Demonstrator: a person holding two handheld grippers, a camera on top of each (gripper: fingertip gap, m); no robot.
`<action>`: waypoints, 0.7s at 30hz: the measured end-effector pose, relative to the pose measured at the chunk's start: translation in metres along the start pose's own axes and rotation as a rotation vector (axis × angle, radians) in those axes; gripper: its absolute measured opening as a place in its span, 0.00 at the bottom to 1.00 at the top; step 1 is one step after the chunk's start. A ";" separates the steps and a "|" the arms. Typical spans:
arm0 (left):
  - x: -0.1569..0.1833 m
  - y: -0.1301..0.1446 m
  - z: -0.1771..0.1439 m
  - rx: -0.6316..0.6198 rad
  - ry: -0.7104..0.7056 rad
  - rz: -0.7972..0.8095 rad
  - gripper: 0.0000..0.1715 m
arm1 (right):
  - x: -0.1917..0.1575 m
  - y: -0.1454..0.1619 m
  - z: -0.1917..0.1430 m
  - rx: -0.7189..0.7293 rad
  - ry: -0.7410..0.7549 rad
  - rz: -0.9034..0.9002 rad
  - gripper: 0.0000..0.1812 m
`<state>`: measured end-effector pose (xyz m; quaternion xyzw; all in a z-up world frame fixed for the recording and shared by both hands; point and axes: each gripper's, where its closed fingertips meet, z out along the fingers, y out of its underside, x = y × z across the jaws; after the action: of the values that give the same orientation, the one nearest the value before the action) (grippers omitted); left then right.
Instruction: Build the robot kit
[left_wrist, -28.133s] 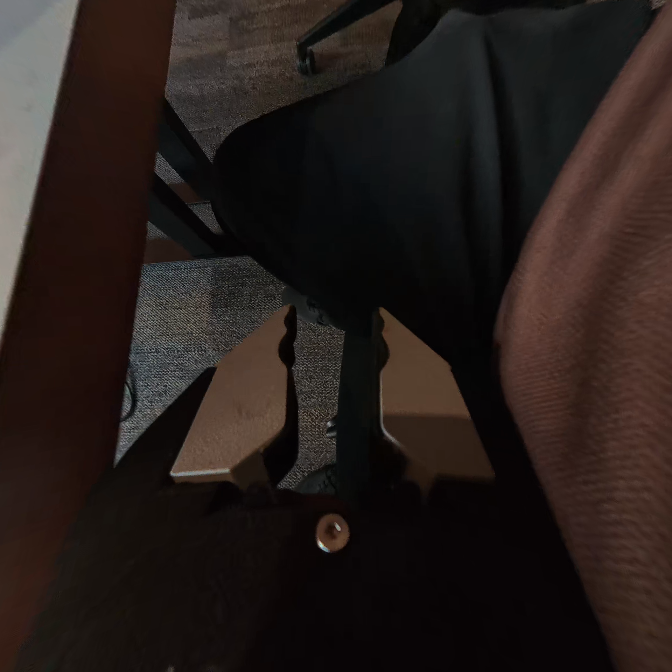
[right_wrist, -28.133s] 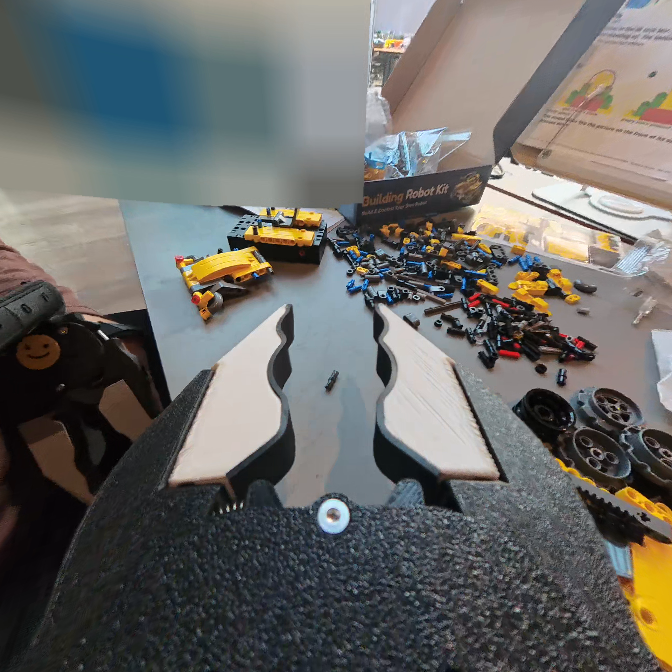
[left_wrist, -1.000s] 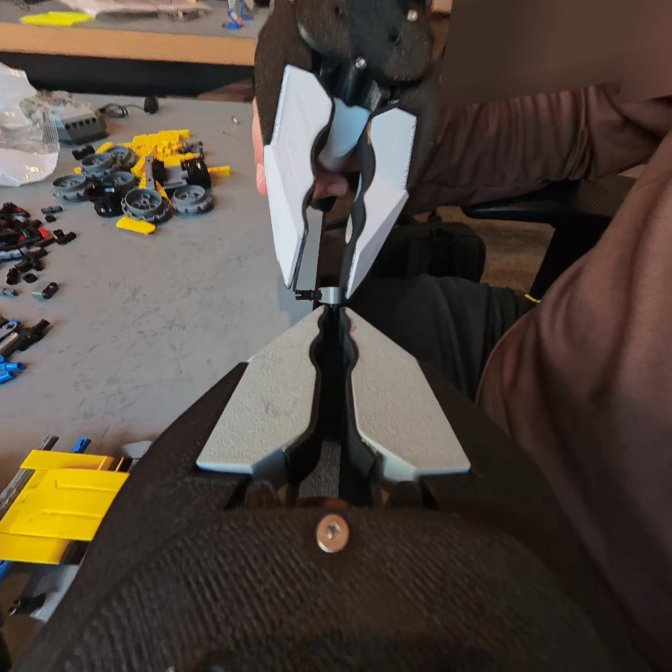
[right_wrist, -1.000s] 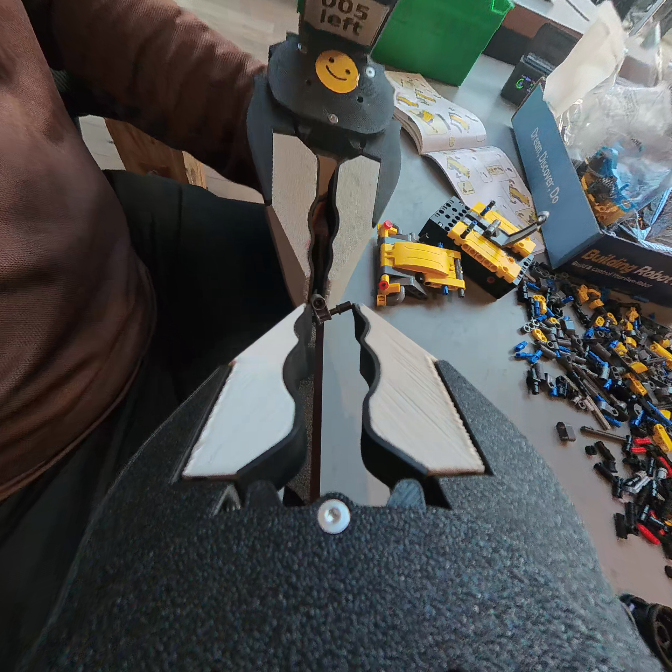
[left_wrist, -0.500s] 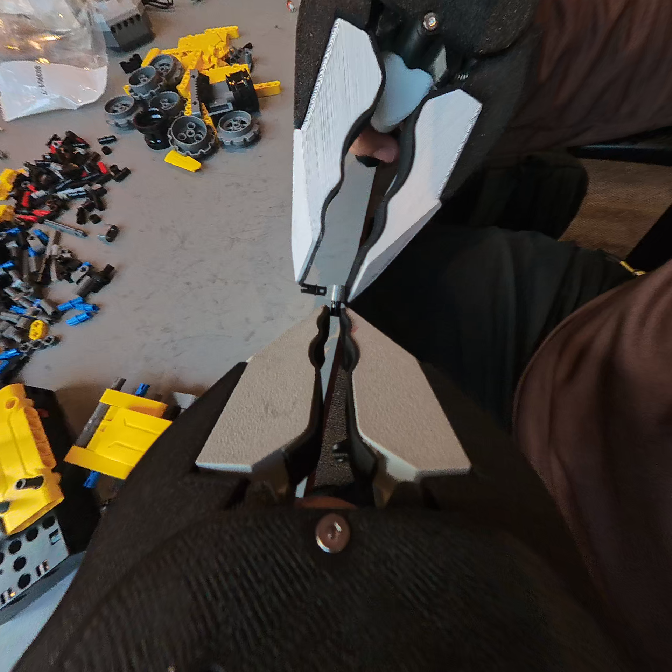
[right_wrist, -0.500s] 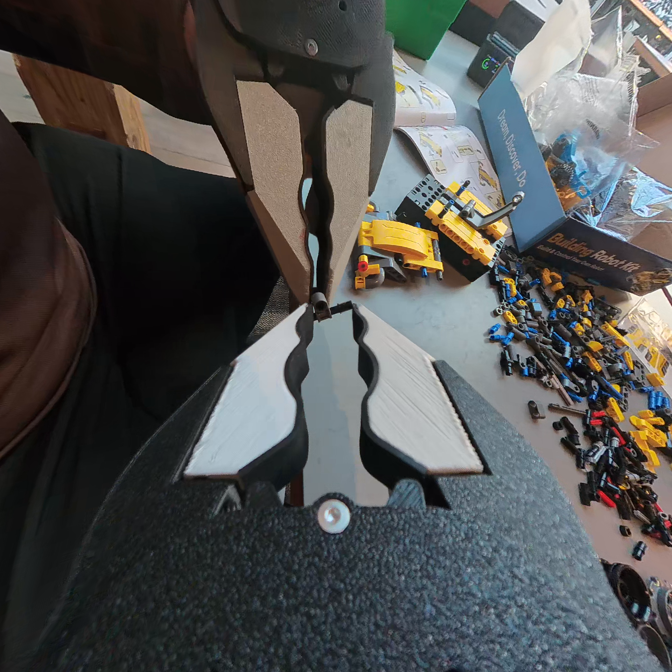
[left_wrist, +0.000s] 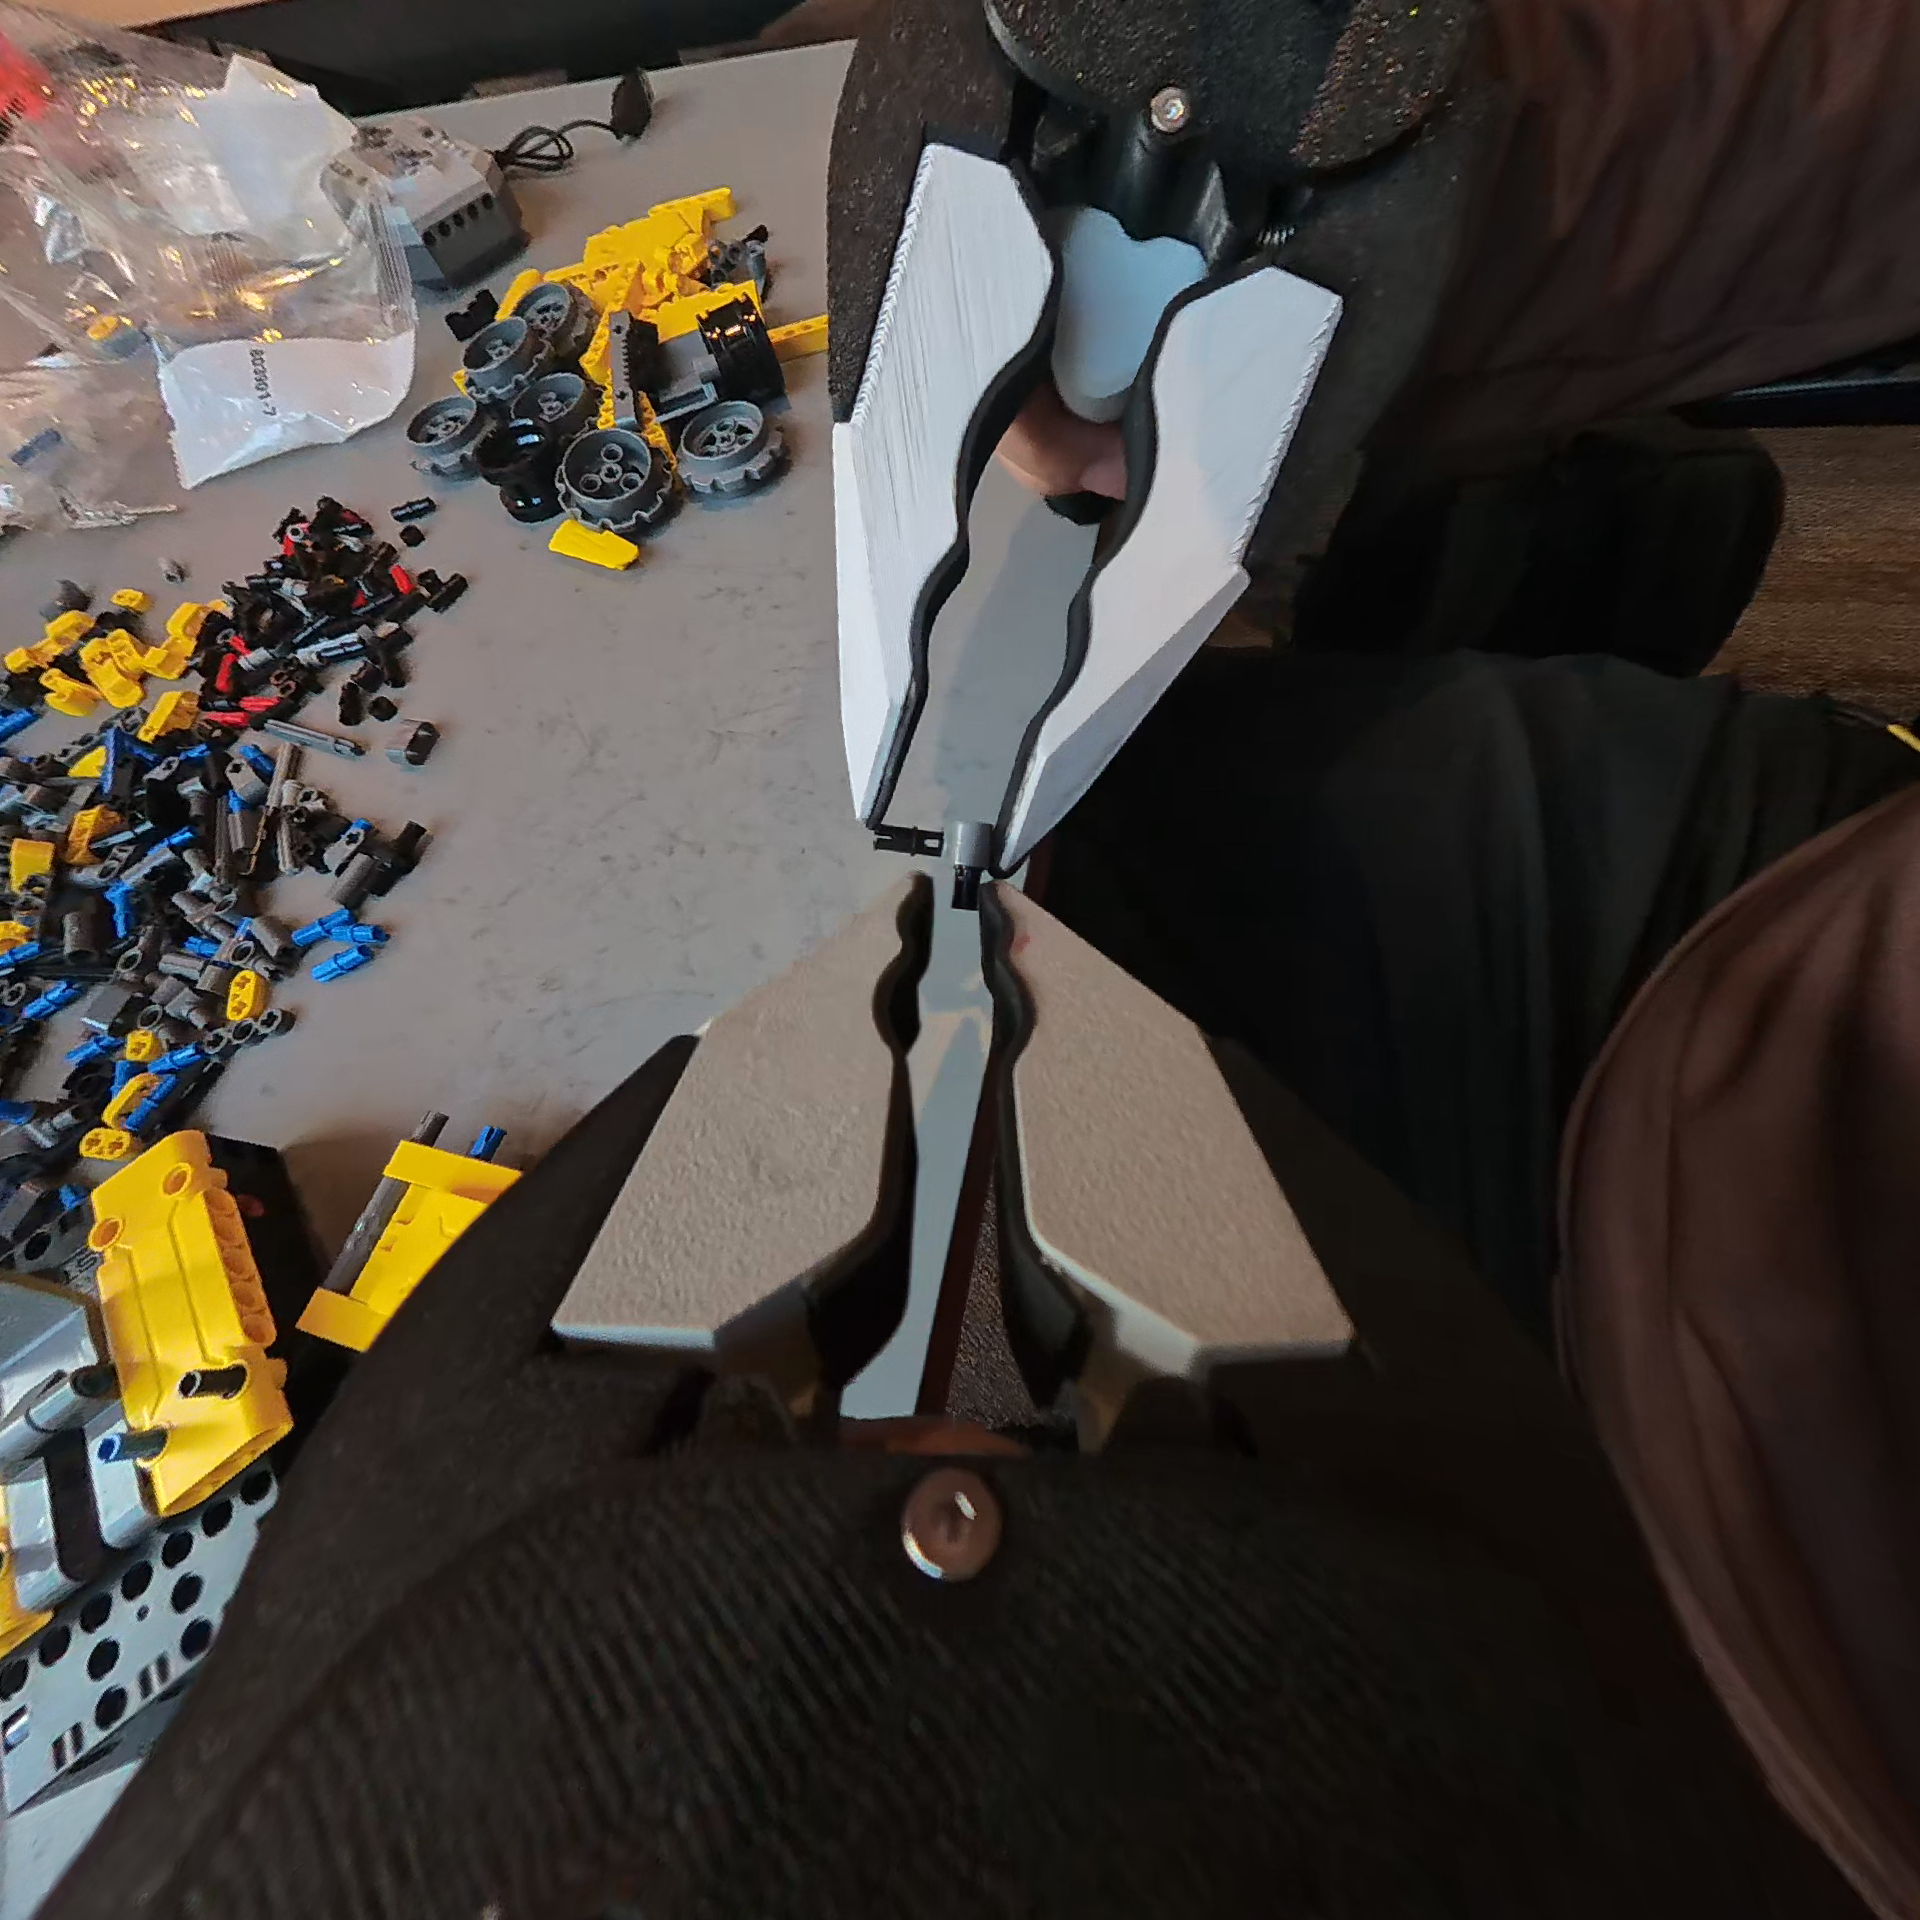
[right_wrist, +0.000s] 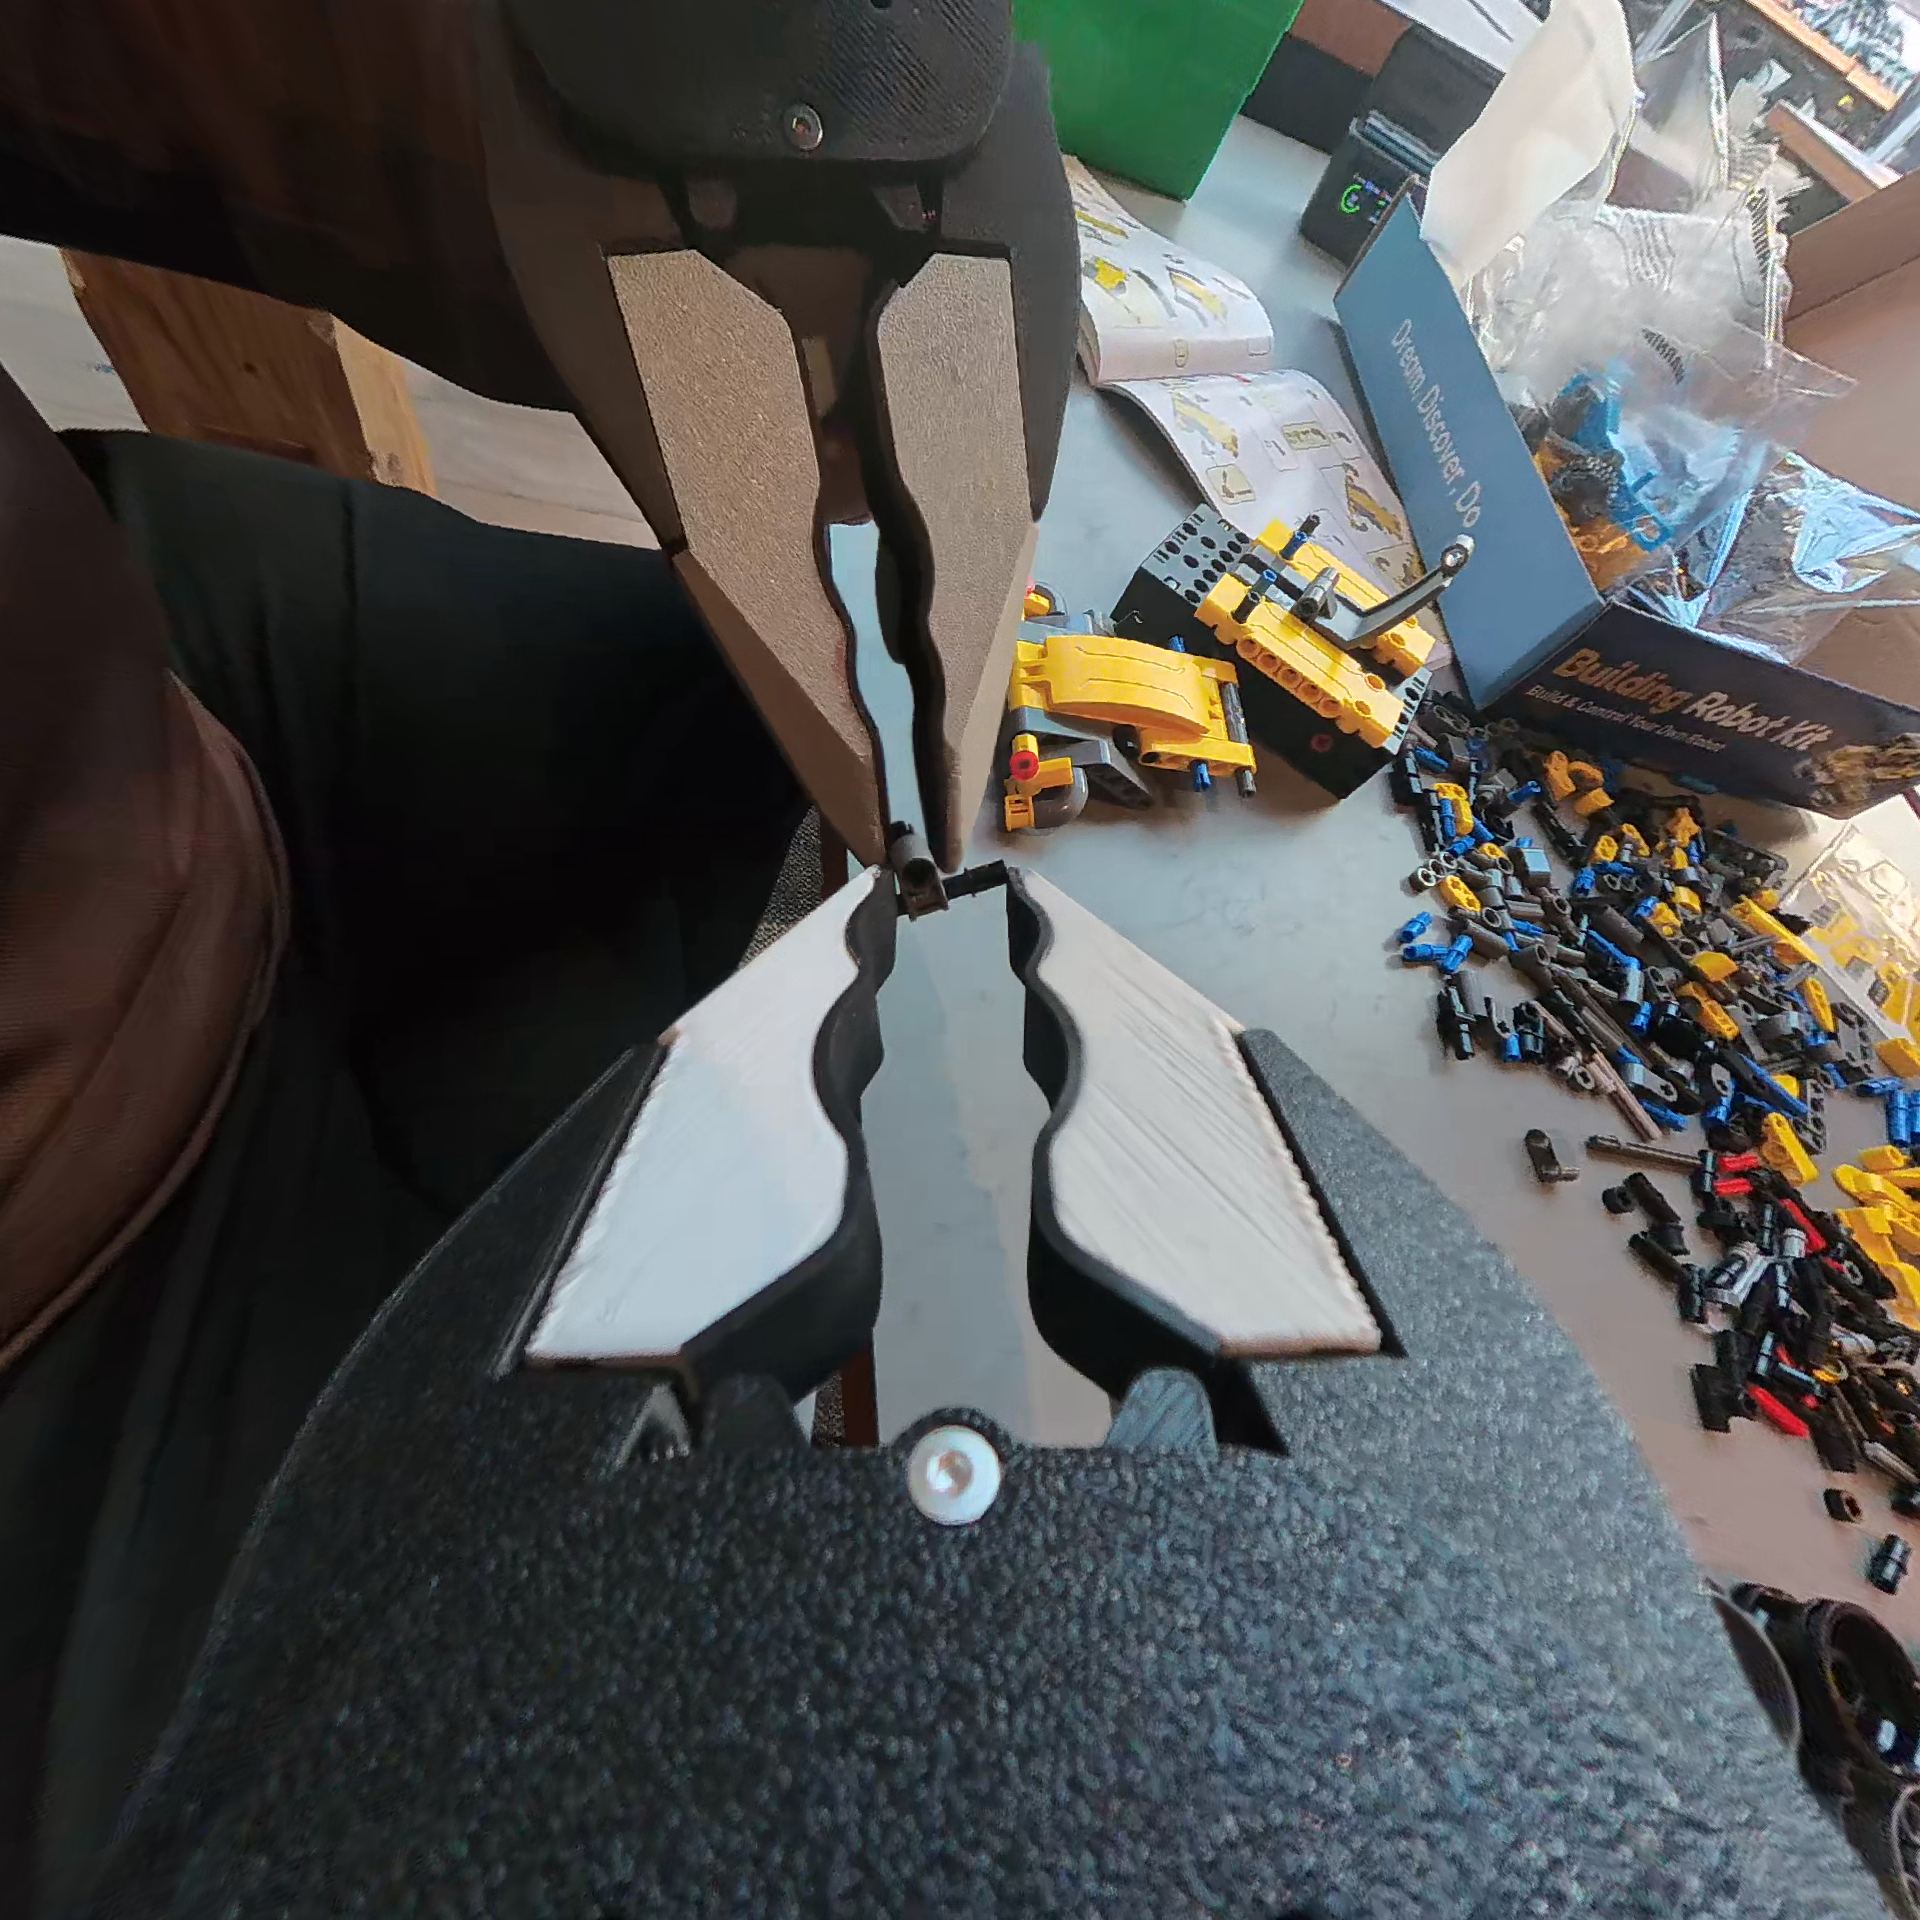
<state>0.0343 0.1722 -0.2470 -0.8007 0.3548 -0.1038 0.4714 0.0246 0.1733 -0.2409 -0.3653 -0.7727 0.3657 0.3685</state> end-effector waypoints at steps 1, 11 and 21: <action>0.000 -0.001 0.000 0.006 -0.001 0.009 0.03 | 0.000 0.000 0.000 0.005 -0.001 0.005 0.09; 0.004 -0.003 -0.002 0.026 0.025 0.013 0.01 | -0.002 -0.002 -0.001 0.042 -0.030 0.042 0.09; 0.015 0.013 0.002 -0.119 0.056 0.044 0.01 | -0.011 0.006 0.005 -0.078 -0.011 -0.089 0.13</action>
<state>0.0399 0.1593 -0.2612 -0.8160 0.3911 -0.0945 0.4150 0.0271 0.1659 -0.2517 -0.3427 -0.8039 0.3203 0.3656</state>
